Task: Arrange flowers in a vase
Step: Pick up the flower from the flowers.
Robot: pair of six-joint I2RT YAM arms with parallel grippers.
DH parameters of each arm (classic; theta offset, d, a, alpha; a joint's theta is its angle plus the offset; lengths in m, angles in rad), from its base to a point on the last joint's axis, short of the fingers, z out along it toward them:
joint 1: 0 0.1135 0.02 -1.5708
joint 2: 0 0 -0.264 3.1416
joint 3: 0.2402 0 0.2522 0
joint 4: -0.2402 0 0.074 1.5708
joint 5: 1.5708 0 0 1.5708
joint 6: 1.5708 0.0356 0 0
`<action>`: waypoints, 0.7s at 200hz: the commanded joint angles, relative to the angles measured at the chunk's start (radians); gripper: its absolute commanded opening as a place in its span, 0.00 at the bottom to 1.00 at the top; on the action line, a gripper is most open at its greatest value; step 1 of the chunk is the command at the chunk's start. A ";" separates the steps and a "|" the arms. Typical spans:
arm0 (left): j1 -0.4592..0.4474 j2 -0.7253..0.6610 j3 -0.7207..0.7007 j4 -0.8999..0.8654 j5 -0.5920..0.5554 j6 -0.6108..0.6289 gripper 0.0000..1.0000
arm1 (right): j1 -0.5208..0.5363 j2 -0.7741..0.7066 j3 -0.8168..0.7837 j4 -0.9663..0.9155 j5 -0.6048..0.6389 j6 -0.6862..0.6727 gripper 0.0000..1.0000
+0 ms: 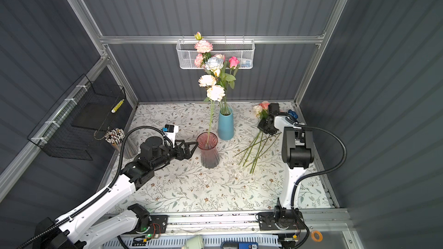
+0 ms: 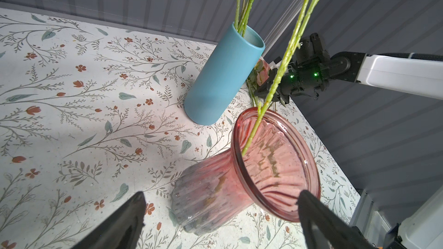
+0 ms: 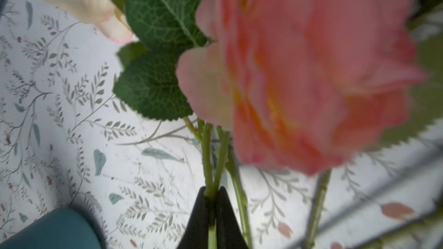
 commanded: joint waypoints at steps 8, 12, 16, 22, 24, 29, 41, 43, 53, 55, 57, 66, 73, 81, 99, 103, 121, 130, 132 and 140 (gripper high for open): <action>-0.001 -0.001 0.048 -0.017 0.002 -0.008 0.99 | 0.017 -0.167 -0.058 0.078 -0.017 0.013 0.05; -0.001 -0.002 0.049 -0.015 0.001 -0.008 0.99 | 0.020 -0.186 -0.067 0.085 -0.020 0.013 0.05; -0.001 -0.003 0.050 -0.015 0.002 -0.009 0.99 | 0.022 -0.205 -0.077 0.093 -0.029 0.015 0.05; -0.001 -0.004 0.051 -0.015 0.000 -0.012 0.99 | 0.025 -0.235 -0.094 0.109 -0.048 0.023 0.05; -0.001 -0.004 0.054 -0.016 0.000 -0.013 0.99 | 0.026 -0.244 -0.100 0.115 -0.056 0.025 0.05; -0.001 -0.006 0.054 -0.017 0.000 -0.016 0.99 | 0.030 -0.269 -0.114 0.129 -0.070 0.032 0.05; -0.001 -0.012 0.056 -0.022 0.000 -0.021 0.99 | 0.038 -0.326 -0.139 0.147 -0.086 0.040 0.05; -0.001 -0.014 0.056 -0.023 0.000 -0.021 0.99 | 0.040 -0.335 -0.141 0.149 -0.088 0.040 0.05; -0.001 -0.023 0.058 -0.029 -0.002 -0.024 0.99 | 0.049 -0.380 -0.154 0.156 -0.095 0.042 0.05; -0.001 -0.024 0.060 -0.030 -0.002 -0.025 0.99 | 0.051 -0.390 -0.157 0.159 -0.098 0.042 0.05; -0.001 -0.027 0.060 -0.031 -0.002 -0.026 0.99 | 0.052 -0.400 -0.160 0.162 -0.102 0.042 0.05; -0.001 -0.035 0.060 -0.036 -0.006 -0.026 0.99 | 0.063 -0.447 -0.174 0.175 -0.110 0.041 0.05; -0.001 -0.042 0.062 -0.043 -0.015 -0.025 0.99 | 0.072 -0.486 -0.186 0.182 -0.106 0.041 0.05; -0.001 -0.049 0.066 -0.055 -0.025 -0.026 0.99 | 0.086 -0.539 -0.200 0.195 -0.097 0.036 0.05; -0.001 -0.063 0.073 -0.083 -0.055 -0.025 0.99 | 0.134 -0.671 -0.244 0.224 -0.026 0.009 0.05; -0.001 -0.067 0.072 -0.088 -0.065 -0.028 0.99 | 0.147 -0.700 -0.252 0.228 -0.007 0.002 0.05; 0.000 -0.095 0.065 -0.106 -0.127 -0.061 0.99 | 0.208 -0.822 -0.292 0.275 0.069 -0.022 0.05; -0.001 -0.117 0.056 -0.119 -0.176 -0.082 0.99 | 0.242 -0.876 -0.311 0.299 0.117 -0.028 0.06; -0.001 -0.122 0.052 -0.122 -0.189 -0.088 0.99 | 0.248 -0.885 -0.316 0.304 0.127 -0.032 0.06; -0.001 -0.149 0.041 -0.134 -0.232 -0.104 0.99 | 0.279 -0.902 -0.319 0.312 0.163 -0.037 0.06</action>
